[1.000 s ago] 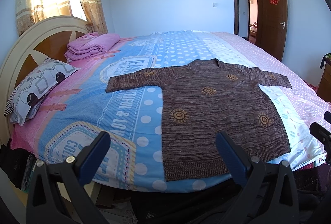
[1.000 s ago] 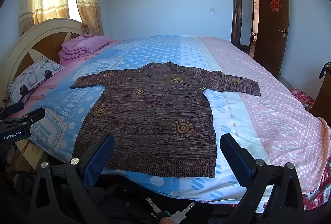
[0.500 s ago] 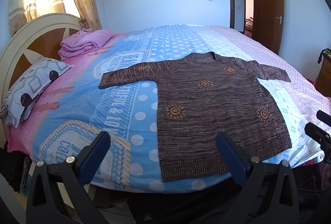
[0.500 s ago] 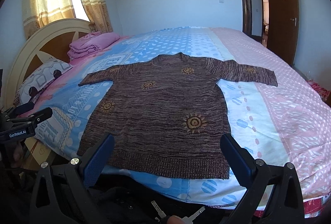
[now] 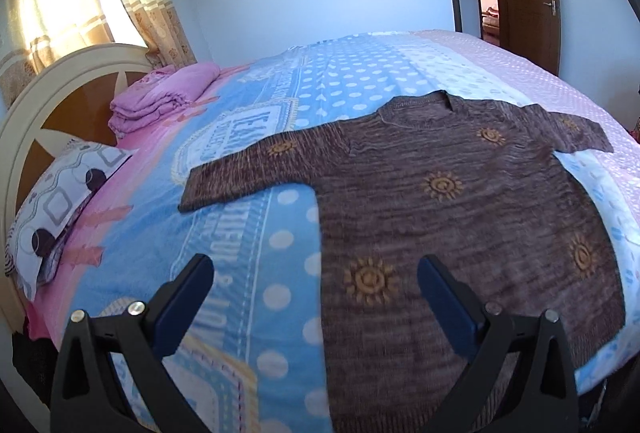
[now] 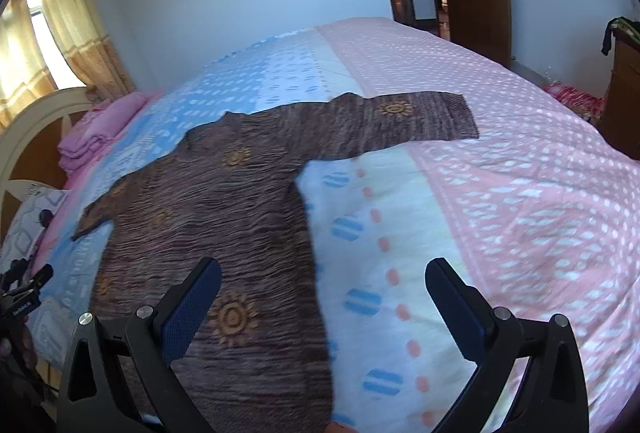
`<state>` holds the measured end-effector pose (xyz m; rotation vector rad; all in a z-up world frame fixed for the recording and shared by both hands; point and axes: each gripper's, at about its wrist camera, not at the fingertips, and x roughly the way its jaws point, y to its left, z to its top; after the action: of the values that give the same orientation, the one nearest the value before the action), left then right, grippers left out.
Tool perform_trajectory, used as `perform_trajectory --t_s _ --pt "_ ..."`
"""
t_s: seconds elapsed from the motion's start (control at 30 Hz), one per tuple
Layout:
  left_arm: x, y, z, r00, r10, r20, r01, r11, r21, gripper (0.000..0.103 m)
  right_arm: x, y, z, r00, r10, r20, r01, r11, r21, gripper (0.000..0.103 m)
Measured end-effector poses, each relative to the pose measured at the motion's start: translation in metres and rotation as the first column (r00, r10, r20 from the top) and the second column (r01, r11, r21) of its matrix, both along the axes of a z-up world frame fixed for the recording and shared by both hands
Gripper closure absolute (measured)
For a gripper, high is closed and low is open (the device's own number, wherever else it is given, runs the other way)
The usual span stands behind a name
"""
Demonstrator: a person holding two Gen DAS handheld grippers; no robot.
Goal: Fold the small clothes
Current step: 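Grasp the cuff of the brown sweater sleeve with the right gripper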
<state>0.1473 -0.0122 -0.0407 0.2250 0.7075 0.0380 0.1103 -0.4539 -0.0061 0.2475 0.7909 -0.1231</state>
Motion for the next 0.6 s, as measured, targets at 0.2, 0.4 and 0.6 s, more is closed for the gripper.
perform_trajectory --t_s 0.2,0.4,0.6 --pt "0.061 -0.009 -0.016 0.999 0.034 -0.003 -0.034 0.999 0.037 0.0 0.046 -0.053 -0.011 0.995 -0.069 -0.075 0.069 0.998 -0.008 0.002" --pt "0.116 -0.011 -0.039 0.996 0.084 -0.033 -0.083 0.996 0.037 0.0 0.088 -0.109 -0.028 0.988 -0.108 -0.109 0.118 0.989 0.091 0.041" --pt "0.16 -0.009 -0.057 0.984 0.169 -0.053 -0.167 0.985 0.044 0.0 0.125 -0.154 -0.04 0.974 -0.197 -0.109 0.209 0.971 0.112 0.046"
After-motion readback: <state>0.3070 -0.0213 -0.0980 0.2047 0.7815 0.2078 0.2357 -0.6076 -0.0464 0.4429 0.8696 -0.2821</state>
